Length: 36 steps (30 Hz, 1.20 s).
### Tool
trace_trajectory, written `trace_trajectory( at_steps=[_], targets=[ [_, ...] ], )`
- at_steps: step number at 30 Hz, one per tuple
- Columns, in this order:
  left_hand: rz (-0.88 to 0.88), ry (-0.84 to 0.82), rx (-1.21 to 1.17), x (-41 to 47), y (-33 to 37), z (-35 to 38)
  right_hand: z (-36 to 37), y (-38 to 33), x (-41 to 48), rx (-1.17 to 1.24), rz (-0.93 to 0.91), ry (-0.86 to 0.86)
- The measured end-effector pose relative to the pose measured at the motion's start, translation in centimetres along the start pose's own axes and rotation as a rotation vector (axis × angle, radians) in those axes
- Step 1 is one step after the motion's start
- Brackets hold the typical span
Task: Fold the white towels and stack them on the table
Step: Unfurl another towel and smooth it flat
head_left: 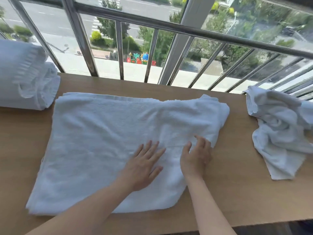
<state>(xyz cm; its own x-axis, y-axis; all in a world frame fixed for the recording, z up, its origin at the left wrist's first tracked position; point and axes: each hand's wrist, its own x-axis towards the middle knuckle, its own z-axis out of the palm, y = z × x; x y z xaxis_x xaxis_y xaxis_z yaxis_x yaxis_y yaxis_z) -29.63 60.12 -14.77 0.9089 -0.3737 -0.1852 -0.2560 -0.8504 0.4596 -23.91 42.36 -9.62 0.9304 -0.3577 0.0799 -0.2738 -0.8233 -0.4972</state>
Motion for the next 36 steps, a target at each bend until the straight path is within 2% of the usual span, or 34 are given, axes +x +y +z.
trace_trajectory(
  at_steps=[4, 7, 9, 13, 14, 19, 22, 25, 28, 31, 36],
  targets=[
    [-0.015, 0.006, -0.044, 3.9, 4.9, 1.1, -2.0, 4.4, 5.2, 0.203, 0.301, 0.034],
    [-0.060, 0.028, -0.048, 7.0, 7.9, 1.1, -2.2, 6.8, 7.8, 0.411, 0.535, -0.147],
    [-0.064, 0.027, -0.033, 8.6, 9.6, 1.2, -1.9, 7.9, 9.2, 0.619, 0.605, -0.262],
    [-0.099, 0.023, 0.061, 9.9, 12.3, 1.9, -1.4, 9.0, 11.1, 1.011, 0.711, -0.346],
    [-0.117, 0.057, 0.049, 9.9, 12.7, 1.9, -1.4, 9.4, 11.2, 1.077, 0.728, -0.375],
    [-0.190, 0.438, -0.192, 9.6, 13.0, 1.3, -2.3, 10.2, 11.7, 1.304, 0.672, -0.601],
    [-0.298, 0.438, -0.386, 8.8, 12.6, 0.2, -3.4, 9.6, 12.2, 1.376, 0.632, -0.830],
    [-0.378, 0.483, -0.596, 8.2, 12.4, -1.4, -3.9, 9.1, 12.5, 1.309, 0.514, -0.989],
    [-0.394, 0.486, -0.811, 7.8, 12.2, -3.1, -4.1, 8.5, 12.4, 1.271, 0.458, -1.045],
    [-0.410, 0.462, -0.975, 7.7, 11.7, -3.8, -3.8, 8.1, 11.7, 1.349, 0.480, -1.103],
    [-0.422, 0.406, -1.169, 7.1, 10.7, -4.0, -3.3, 6.2, 8.4, 1.432, 0.637, -1.176]
  ],
)
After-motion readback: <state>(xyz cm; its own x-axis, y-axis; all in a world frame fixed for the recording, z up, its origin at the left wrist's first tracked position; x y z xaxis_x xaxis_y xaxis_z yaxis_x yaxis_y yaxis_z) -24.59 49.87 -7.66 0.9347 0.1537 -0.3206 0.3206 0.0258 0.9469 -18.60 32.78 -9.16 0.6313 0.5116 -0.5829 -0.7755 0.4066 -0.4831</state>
